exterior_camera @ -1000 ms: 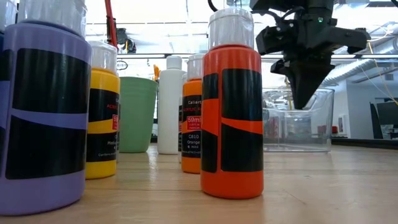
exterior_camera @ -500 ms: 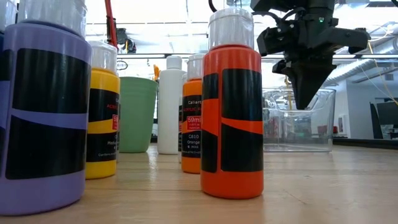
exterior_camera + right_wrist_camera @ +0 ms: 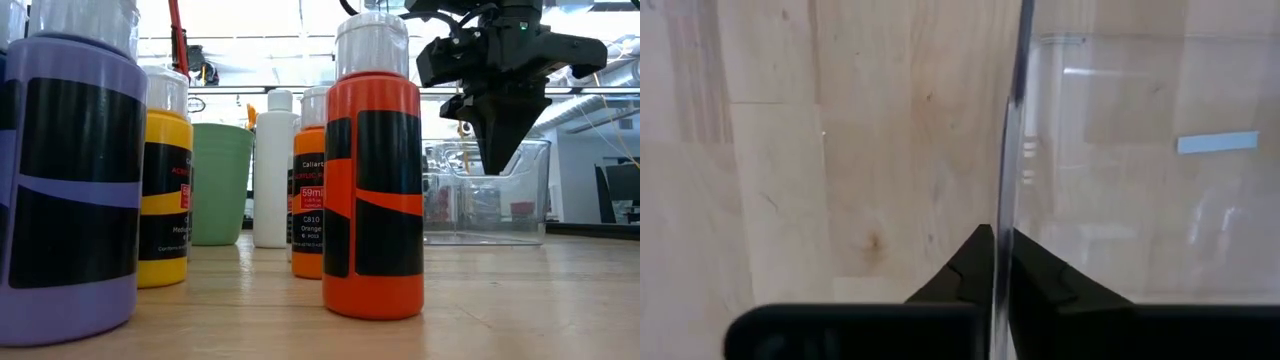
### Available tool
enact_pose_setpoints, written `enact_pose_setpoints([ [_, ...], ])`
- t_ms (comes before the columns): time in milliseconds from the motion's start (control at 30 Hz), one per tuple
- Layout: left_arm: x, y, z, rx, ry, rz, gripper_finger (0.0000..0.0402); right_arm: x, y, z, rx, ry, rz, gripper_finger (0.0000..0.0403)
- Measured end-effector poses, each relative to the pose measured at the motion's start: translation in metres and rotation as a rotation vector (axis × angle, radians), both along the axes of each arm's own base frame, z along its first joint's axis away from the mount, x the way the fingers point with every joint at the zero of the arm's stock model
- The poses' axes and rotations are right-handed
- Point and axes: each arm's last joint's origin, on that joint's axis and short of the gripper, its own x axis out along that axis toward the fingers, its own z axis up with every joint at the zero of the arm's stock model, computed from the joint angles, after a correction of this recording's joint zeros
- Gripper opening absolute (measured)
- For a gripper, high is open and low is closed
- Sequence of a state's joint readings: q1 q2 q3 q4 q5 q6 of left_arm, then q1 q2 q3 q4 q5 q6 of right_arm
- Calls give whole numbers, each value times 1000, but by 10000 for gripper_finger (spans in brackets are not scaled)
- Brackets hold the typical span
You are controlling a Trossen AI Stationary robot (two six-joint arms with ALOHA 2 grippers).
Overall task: Pick & Place Paint Supplies
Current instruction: Adjust the transparent bin
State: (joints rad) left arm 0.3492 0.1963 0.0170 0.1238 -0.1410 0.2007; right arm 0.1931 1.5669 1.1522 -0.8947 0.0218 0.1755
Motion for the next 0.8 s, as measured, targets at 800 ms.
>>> enact_pose_setpoints([
  [800,0,0,0,0,1,0,21,-15,16,29,12,-141,-2,162],
])
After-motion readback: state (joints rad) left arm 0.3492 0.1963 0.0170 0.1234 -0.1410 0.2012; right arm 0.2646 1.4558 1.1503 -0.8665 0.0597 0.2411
